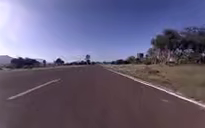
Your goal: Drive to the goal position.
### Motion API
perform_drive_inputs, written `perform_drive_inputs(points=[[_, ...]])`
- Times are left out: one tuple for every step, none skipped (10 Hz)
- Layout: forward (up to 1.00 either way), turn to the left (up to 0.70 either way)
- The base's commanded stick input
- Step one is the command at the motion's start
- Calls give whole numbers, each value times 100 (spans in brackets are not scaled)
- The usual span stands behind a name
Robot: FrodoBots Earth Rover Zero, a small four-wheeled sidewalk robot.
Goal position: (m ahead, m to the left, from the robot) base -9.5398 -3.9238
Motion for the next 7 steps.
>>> perform_drive_inputs(points=[[100,-25],[100,-23],[100,-10],[100,0],[100,0],[100,0],[100,0]])
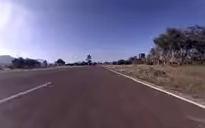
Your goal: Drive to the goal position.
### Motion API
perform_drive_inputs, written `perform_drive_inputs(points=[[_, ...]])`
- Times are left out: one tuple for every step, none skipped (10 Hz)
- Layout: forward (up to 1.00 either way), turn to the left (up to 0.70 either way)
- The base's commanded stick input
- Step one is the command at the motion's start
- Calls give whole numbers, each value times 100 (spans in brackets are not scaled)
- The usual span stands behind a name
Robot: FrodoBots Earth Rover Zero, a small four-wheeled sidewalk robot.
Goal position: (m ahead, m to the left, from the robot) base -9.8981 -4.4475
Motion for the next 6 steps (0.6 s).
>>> perform_drive_inputs(points=[[100,0],[100,0],[100,0],[100,0],[100,0],[100,0]])
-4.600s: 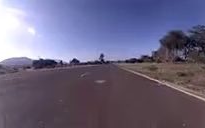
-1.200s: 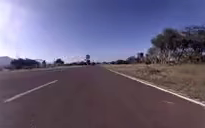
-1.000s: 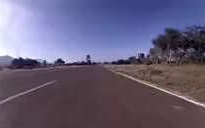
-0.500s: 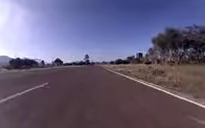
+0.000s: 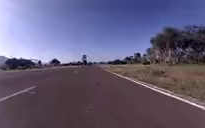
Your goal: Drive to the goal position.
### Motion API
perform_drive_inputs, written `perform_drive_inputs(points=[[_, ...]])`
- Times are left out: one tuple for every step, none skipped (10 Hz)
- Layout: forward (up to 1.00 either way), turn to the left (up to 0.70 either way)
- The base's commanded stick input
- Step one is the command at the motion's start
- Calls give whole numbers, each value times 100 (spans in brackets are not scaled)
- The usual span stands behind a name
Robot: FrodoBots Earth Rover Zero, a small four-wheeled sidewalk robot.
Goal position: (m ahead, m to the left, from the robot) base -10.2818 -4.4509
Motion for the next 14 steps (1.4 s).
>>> perform_drive_inputs(points=[[100,0],[100,0],[100,-6],[100,-13],[100,-20],[100,-25],[100,0],[100,0],[100,0],[100,0],[100,0],[100,0],[100,0],[100,0]])
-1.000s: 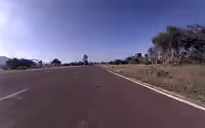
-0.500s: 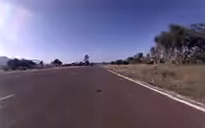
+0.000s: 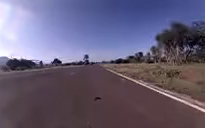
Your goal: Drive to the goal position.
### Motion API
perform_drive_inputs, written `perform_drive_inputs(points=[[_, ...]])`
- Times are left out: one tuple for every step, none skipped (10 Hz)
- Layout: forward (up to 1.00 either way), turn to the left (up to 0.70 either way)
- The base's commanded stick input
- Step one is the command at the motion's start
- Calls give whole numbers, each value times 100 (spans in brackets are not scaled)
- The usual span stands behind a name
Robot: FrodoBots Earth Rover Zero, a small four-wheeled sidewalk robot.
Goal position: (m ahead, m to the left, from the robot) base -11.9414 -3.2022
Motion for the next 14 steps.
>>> perform_drive_inputs(points=[[100,0],[100,0],[100,0],[100,0],[100,0],[100,0],[100,0],[100,-1],[100,-10],[100,-19],[100,-32],[100,-34],[100,-13],[100,0]])
